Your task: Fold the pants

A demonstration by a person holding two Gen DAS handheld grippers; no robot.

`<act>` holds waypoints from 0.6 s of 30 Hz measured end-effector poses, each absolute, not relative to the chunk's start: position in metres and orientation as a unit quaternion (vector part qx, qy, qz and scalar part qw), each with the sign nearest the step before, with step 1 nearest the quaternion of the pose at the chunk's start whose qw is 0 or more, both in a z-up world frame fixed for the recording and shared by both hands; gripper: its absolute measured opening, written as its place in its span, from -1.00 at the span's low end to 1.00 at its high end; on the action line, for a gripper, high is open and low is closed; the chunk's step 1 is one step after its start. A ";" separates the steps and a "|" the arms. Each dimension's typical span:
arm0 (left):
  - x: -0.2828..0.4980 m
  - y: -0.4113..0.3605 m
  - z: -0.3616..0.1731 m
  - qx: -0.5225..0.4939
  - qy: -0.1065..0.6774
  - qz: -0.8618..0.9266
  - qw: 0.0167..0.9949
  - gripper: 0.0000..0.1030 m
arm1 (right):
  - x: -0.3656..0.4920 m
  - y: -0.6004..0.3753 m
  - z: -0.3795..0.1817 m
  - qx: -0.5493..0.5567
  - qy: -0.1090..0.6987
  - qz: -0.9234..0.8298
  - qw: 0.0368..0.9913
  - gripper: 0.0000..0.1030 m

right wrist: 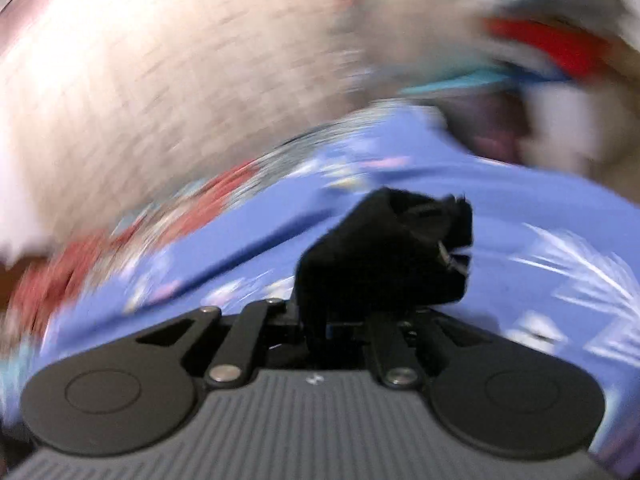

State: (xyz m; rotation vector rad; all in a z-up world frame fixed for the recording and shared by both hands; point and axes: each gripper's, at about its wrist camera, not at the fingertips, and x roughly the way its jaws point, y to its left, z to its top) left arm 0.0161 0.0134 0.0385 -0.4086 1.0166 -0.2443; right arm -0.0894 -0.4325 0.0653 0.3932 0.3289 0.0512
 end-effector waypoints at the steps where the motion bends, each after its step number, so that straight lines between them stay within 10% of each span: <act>1: 0.013 0.020 0.041 -0.201 0.475 -0.112 0.849 -0.23 | -0.084 -0.405 0.070 0.140 0.175 0.058 0.973 -0.79; 11: -0.041 0.101 0.058 -0.237 0.430 -0.069 0.868 -0.14 | -0.063 -0.223 -0.001 -0.264 0.285 0.183 0.903 -0.28; 18: -0.081 0.154 0.073 -0.268 0.374 -0.045 0.887 0.01 | -0.069 -0.295 0.059 -0.100 0.286 0.240 0.922 -0.11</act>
